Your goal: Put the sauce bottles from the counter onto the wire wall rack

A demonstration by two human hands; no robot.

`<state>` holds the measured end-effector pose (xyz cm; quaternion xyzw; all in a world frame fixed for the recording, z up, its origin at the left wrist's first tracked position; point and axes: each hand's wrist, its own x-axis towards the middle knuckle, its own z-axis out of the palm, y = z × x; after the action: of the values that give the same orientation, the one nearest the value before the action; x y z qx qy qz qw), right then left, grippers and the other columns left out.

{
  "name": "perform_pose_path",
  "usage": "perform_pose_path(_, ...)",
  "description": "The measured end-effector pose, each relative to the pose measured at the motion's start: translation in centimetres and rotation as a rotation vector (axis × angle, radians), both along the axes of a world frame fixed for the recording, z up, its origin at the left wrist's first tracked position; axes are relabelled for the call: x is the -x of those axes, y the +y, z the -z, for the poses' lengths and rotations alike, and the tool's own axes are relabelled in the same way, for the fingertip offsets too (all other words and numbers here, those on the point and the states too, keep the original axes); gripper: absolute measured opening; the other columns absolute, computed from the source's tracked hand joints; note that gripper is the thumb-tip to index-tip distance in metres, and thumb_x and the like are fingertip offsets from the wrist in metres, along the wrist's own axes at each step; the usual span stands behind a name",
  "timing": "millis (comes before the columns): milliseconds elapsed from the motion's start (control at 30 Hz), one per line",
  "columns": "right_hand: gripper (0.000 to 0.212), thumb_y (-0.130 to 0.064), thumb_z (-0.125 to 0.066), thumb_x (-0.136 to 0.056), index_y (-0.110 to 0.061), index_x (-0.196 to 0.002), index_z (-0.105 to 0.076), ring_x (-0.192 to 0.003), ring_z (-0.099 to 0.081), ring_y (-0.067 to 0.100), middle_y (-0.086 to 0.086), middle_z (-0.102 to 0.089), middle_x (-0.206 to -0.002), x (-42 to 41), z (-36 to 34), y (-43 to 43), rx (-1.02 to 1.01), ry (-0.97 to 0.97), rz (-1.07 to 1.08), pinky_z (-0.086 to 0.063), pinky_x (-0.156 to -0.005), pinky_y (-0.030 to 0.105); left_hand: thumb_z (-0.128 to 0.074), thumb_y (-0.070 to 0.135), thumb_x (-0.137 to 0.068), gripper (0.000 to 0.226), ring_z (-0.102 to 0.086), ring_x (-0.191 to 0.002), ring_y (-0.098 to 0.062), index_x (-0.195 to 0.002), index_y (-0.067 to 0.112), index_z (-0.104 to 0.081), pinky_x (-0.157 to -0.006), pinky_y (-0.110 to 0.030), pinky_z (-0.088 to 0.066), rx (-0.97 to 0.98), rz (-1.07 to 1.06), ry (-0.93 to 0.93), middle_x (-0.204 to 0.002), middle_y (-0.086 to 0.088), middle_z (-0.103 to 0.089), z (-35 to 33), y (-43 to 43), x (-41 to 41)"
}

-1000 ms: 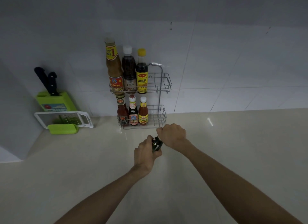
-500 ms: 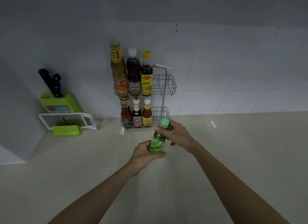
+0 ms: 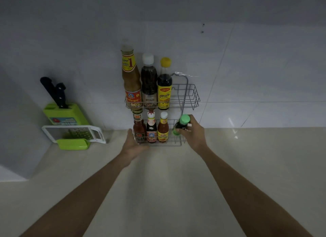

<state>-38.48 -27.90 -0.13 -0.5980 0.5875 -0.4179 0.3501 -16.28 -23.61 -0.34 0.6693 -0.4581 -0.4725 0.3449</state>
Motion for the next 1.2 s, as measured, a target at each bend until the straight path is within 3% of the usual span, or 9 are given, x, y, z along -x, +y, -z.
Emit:
perform_pose_path(100,0.037,-0.006,-0.077,-0.073,-0.019,-0.101,-0.056,-0.087,-0.063,0.018,-0.003,-0.067,-0.091,-0.5,2.0,-1.8,-0.018,0.024,0.023,-0.048,-0.07,0.013,-0.08,0.012,-0.074,0.119,-0.023,-0.145,-0.025,-0.152,0.011,0.01,-0.111,-0.033,-0.027,-0.053,-0.003,0.0,-0.162,-0.007,-0.014,0.2,-2.6,-1.2)
perform_pose_path(200,0.037,-0.006,-0.075,-0.073,-0.016,-0.104,-0.056,-0.089,-0.062,0.022,0.001,-0.067,-0.095,-0.8,3.1,-3.2,-0.047,0.043,0.039,-0.052,-0.076,0.029,-0.079,0.009,-0.075,0.119,-0.021,-0.146,-0.024,-0.152,0.014,0.012,-0.111,-0.032,-0.026,-0.053,-0.033,0.037,-0.162,-0.007,-0.01,0.8,-4.0,-1.5)
perform_pose_path(300,0.039,-0.006,-0.075,-0.074,-0.012,-0.107,-0.056,-0.092,-0.061,0.025,0.007,-0.066,-0.103,-1.3,3.4,-4.7,-0.106,0.113,-0.008,-0.049,-0.078,0.031,-0.077,0.004,-0.076,0.112,-0.029,-0.142,-0.022,-0.153,0.012,0.003,-0.106,-0.03,-0.029,-0.008,-0.022,0.07,-0.157,-0.002,-0.024,1.6,-4.4,-1.2)
perform_pose_path(433,0.044,-0.007,-0.076,-0.075,-0.008,-0.114,-0.054,-0.095,-0.059,0.026,0.01,-0.064,-0.109,-1.6,4.0,-5.6,-0.142,0.221,-0.057,-0.047,-0.08,0.033,-0.075,-0.007,-0.072,0.089,-0.045,-0.118,-0.014,-0.145,0.013,-0.027,-0.09,-0.025,-0.035,0.073,-0.007,0.071,-0.123,0.007,-0.046,2.8,-4.0,-0.9)
perform_pose_path(767,0.053,-0.017,-0.074,-0.08,-0.006,-0.123,-0.045,-0.101,-0.06,0.037,0.02,-0.065,-0.11,-1.8,6.5,-6.4,-0.211,0.442,-0.119,-0.039,-0.071,0.029,-0.084,0.006,-0.062,0.104,-0.042,-0.117,-0.01,-0.145,0.023,-0.023,-0.103,-0.036,-0.04,0.019,0.02,0.078,-0.126,0.01,-0.044,4.7,-4.6,-2.2)
perform_pose_path(933,0.086,-0.016,-0.083,-0.067,-0.009,-0.138,-0.034,-0.124,-0.046,0.033,0.014,-0.05,-0.134,-1.6,7.5,-5.0,-0.276,0.511,-0.169,-0.041,-0.102,0.04,-0.079,-0.001,-0.064,0.11,-0.043,-0.12,-0.013,-0.149,0.022,-0.014,-0.09,-0.029,-0.04,-0.012,0.082,-0.005,-0.124,0.009,-0.043,4.5,-4.6,-1.9)
perform_pose_path(1067,0.103,-0.017,-0.08,-0.07,-0.005,-0.148,-0.013,-0.145,-0.014,0.035,0.016,-0.022,-0.154,-1.9,7.9,-2.5,-0.232,0.556,-0.139,-0.02,-0.118,0.046,-0.078,0.01,-0.072,0.118,-0.018,-0.145,-0.02,-0.152,0.016,0.01,-0.113,-0.035,-0.027,-0.098,0.133,-0.157,-0.157,0.003,-0.015,4.6,-4.1,-1.7)
perform_pose_path(1133,0.103,-0.028,-0.074,-0.078,-0.007,-0.151,-0.006,-0.149,-0.001,0.032,0.015,-0.01,-0.16,-1.8,7.2,-1.1,-0.212,0.607,-0.151,-0.01,-0.121,0.045,-0.075,0.019,-0.077,0.115,0.011,-0.149,-0.031,-0.152,0.015,0.011,-0.121,-0.045,-0.006,-0.085,0.205,-0.331,-0.163,-0.011,0.004,4.0,-3.7,-1.8)
perform_pose_path(1200,0.096,-0.047,-0.065,-0.083,-0.011,-0.152,-0.009,-0.149,-0.002,0.03,0.013,-0.012,-0.161,-1.6,6.3,-0.3,-0.176,0.638,-0.166,-0.009,-0.121,0.047,-0.069,0.028,-0.082,0.105,0.017,-0.148,-0.034,-0.153,0.012,0.007,-0.12,-0.048,0.0,-0.065,0.307,-0.563,-0.162,-0.015,0.007,3.3,-3.4,-1.9)
